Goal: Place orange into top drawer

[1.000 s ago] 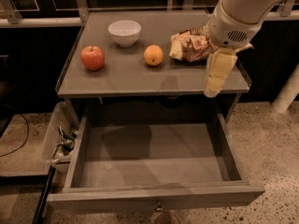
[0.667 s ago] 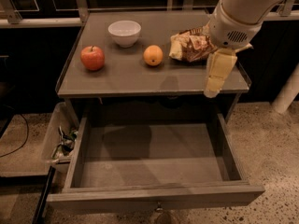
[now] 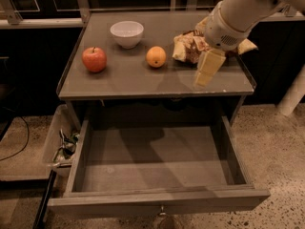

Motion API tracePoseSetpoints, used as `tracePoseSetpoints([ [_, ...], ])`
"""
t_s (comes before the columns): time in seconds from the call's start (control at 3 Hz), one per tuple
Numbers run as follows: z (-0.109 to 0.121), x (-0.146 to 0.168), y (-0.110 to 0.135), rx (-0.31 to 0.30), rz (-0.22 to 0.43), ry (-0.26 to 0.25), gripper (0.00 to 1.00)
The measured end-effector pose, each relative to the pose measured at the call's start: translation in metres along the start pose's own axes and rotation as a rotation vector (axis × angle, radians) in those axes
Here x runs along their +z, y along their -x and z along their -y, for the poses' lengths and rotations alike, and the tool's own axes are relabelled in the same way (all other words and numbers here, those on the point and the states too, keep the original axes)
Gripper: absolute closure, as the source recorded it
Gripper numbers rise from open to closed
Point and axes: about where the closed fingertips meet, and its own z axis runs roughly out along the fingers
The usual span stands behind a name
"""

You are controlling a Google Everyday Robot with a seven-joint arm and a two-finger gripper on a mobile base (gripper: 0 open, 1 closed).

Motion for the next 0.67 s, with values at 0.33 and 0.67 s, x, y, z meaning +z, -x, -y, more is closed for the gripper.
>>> tracePoseSetpoints([
  [0.33, 0.0283, 0.0358, 0.019, 0.035, 0.194, 0.002, 0.0],
  [0.67, 0.0283, 0.0356, 0.019, 0.034, 0.193, 0.002, 0.0],
])
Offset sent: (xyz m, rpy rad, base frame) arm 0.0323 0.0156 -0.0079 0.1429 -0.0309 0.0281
